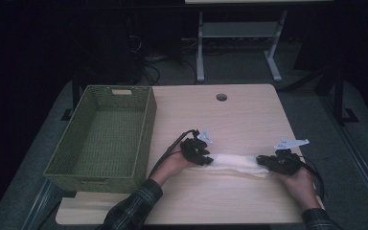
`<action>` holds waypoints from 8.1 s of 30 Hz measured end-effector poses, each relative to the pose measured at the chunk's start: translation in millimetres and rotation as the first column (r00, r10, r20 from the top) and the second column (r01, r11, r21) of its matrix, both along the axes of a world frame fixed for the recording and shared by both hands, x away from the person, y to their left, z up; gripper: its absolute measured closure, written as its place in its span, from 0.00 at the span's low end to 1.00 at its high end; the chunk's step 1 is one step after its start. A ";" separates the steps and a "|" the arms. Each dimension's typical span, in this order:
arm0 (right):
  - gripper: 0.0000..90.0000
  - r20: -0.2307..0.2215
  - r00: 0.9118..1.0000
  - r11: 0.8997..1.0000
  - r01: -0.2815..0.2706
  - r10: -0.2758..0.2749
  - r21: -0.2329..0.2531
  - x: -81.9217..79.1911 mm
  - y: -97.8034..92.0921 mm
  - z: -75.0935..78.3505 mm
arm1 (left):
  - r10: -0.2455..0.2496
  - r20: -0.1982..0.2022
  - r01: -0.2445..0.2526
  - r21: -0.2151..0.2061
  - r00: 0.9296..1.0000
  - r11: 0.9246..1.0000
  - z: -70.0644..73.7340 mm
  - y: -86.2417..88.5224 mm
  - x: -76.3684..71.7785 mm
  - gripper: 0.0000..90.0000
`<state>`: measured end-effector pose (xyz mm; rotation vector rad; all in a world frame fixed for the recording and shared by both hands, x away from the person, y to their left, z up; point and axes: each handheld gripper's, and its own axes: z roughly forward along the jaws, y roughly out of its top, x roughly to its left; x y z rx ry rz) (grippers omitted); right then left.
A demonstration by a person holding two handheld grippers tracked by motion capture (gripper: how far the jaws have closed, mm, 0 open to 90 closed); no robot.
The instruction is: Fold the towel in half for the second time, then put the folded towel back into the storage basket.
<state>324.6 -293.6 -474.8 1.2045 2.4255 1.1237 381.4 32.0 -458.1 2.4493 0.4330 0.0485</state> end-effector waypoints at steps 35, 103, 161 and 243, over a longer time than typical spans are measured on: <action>0.95 0.094 0.995 1.000 0.013 -0.016 0.026 16.9 8.5 47.7 | 0.055 -0.004 -0.055 -0.108 0.998 0.993 58.2 27.3 -17.6 0.95; 0.95 0.234 0.877 0.904 -0.426 0.421 -0.029 141.7 330.9 165.9 | 0.479 0.161 -0.459 -0.146 0.863 0.876 157.4 316.1 -59.1 0.95; 0.53 0.137 0.935 0.944 -0.323 0.329 -0.059 192.0 404.2 120.6 | 0.599 0.102 -0.577 -0.185 0.794 0.796 112.3 353.9 -55.4 0.49; 0.16 0.100 0.992 0.995 0.077 -0.083 0.062 -21.3 5.7 21.9 | 0.285 0.145 -0.271 -0.113 0.947 0.956 2.4 61.3 -58.3 0.19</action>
